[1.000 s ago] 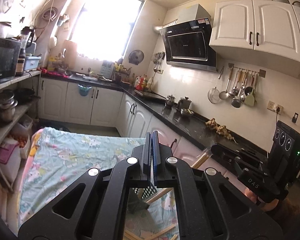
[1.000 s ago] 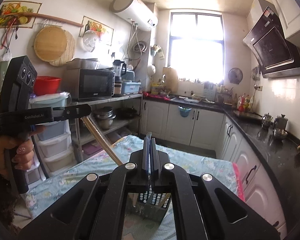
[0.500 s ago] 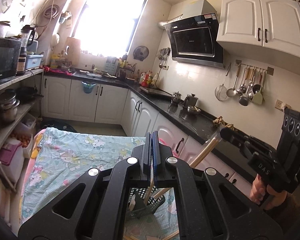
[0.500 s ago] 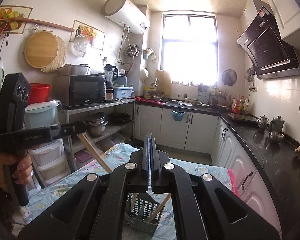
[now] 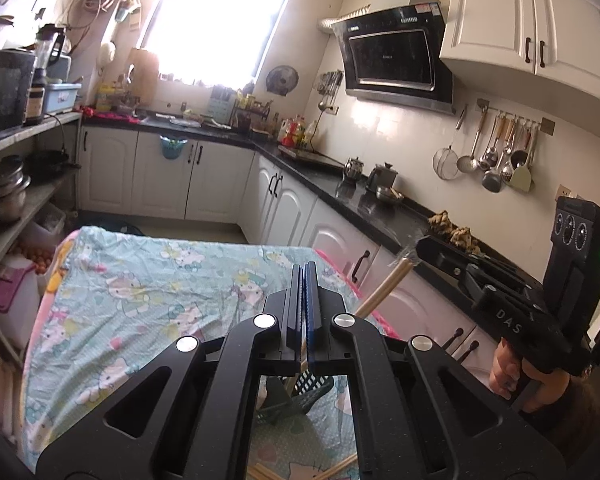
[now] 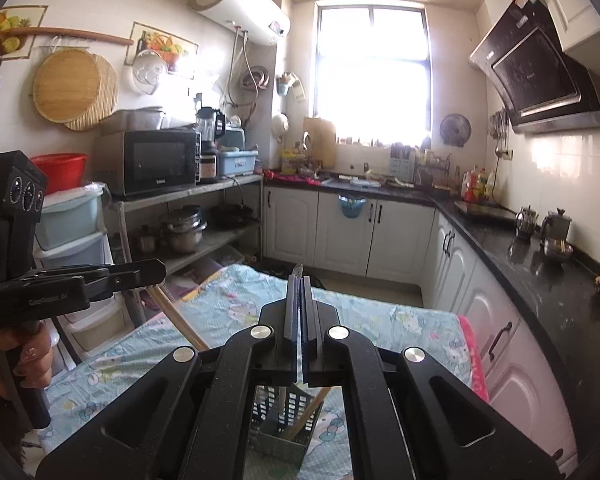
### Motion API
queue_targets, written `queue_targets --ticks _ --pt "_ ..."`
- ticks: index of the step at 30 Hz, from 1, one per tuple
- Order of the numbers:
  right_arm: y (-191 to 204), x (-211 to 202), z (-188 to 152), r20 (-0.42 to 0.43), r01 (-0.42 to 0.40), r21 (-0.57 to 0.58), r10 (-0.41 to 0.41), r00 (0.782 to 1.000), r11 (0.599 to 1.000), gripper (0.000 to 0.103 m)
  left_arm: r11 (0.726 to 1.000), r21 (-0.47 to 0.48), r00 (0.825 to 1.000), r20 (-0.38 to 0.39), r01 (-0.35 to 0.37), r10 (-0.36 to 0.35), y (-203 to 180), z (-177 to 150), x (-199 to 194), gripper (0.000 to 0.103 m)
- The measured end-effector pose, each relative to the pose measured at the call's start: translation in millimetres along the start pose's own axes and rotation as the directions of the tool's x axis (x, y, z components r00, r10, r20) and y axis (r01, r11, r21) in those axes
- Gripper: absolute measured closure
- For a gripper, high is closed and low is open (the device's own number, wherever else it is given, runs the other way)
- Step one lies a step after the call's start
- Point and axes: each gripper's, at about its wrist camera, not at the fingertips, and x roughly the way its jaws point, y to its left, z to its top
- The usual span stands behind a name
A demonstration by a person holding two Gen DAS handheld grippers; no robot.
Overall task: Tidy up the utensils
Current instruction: 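Lift both held chopsticks and carry them above the green basket, then open both grippers to drop the chopsticks into the green basket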
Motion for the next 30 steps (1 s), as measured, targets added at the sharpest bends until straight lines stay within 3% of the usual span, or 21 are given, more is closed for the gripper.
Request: queue_targets --ticks 19,30 --pt "-0.4 43.3 -49.0 -0.126 0.018 -0.002 -0.018 0.992 1.0 0.101 0.999 -0.037 0.995 -0.1 0.008 -0.012 5.4 -42.1 47.1 0.103" --pt "-1.1 51.2 -64.1 -0.163 0.015 0.021 -0.011 0.986 1.0 0.097 0.999 -0.038 0.993 -0.119 -0.021 0.017 9.7 -52.1 49.5 0.103"
